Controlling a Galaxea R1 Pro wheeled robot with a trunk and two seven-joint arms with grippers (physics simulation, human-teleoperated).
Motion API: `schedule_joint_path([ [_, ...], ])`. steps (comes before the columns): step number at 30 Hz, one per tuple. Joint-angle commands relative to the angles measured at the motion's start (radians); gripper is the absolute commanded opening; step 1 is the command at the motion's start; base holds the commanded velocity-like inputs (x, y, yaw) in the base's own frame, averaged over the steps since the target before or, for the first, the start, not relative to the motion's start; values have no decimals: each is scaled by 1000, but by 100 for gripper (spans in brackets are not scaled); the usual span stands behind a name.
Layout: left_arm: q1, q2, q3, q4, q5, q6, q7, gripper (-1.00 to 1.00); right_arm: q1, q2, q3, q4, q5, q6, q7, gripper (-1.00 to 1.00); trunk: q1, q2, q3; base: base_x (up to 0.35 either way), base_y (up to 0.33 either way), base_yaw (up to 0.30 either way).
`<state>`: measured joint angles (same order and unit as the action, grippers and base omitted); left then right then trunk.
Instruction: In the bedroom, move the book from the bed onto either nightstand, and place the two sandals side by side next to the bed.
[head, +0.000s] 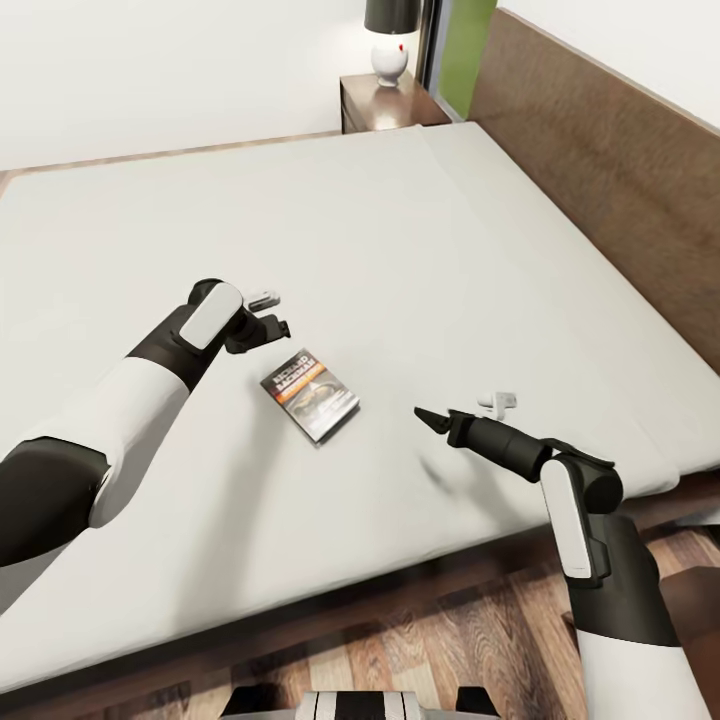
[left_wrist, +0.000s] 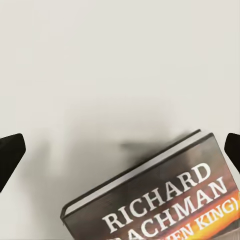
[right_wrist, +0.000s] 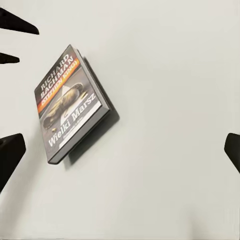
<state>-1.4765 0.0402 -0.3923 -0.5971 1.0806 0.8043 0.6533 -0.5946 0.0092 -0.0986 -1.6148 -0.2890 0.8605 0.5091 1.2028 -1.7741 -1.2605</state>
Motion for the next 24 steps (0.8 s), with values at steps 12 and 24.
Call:
schedule_joint_path([
  [12, 4, 3, -7, 7, 12, -2, 8, 100, -1, -4, -9, -1, 2, 5, 120, 100, 34, -64, -45, 0, 0, 0],
  [24, 11, 2, -11, -5, 12, -5, 10, 100, 0, -5, -11, -1, 2, 2, 128, 100, 34, -64, -47, 0, 0, 0],
])
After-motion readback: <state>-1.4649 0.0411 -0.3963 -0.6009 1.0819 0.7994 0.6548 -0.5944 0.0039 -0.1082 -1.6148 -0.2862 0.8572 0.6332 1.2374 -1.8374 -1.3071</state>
